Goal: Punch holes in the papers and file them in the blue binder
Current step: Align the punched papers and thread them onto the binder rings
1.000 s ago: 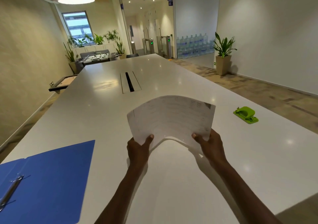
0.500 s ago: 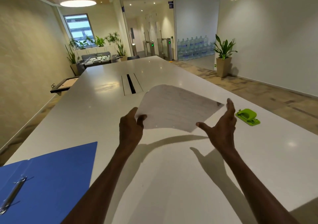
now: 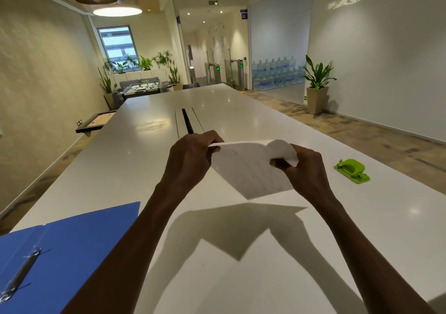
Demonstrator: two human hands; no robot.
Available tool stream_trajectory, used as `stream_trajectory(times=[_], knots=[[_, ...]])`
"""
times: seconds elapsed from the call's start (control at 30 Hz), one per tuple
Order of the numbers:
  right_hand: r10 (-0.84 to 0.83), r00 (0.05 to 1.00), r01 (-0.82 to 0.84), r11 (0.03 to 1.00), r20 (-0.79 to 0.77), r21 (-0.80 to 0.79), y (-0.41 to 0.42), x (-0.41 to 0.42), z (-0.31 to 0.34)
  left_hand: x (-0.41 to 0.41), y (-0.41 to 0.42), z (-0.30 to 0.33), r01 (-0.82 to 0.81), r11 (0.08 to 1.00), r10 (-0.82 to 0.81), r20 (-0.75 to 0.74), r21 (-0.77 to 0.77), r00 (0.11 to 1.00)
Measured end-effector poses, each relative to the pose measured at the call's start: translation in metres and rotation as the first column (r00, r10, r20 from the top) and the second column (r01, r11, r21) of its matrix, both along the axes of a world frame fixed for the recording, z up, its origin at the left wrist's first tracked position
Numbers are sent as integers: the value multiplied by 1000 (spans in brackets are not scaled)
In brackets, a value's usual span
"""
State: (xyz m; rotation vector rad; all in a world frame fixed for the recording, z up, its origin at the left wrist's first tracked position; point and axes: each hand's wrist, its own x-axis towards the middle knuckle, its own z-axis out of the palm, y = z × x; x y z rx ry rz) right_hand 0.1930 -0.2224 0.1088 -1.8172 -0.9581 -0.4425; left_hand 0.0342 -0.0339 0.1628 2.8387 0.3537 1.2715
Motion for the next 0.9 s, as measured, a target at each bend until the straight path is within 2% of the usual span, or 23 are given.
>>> stream_trajectory(times=[0.13, 0.23, 0.3, 0.37, 0.47, 0.53, 0.6, 0.8, 0.9], knots=[[18, 995, -12, 998, -99, 54, 2, -1, -3, 4, 5, -2, 45, 992, -30, 126, -116, 992], [53, 978, -28, 991, -203, 127, 1, -2, -1, 7, 6, -7, 27, 943, 52, 227, -331, 973], [97, 956, -51, 984, -278, 170, -1, -3, 1, 9, 7, -11, 84, 834, 80, 269, -545, 960], [153, 926, -81, 974, -346, 212, -2, -4, 1, 11, 7, -17, 148, 702, 74, 278, -697, 958], [203, 871, -97, 963, -446, 250, -2, -5, 0, 14, 9, -27, 211, 499, -7, 240, -841, 971], [242, 844, -117, 954, -478, 277, -2, -5, -2, 15, 10, -33, 236, 432, -79, 224, -870, 971], [266, 829, -129, 947, -491, 293, -2, -7, -2, 15, 6, -37, 248, 434, -95, 229, -866, 969], [220, 868, -67, 940, -445, 333, -2, -12, 0, 20, -19, -40, 243, 624, -11, 303, -742, 953], [236, 857, -71, 935, -458, 349, -1, -15, -7, 22, -25, -49, 201, 678, 43, 310, -707, 950]])
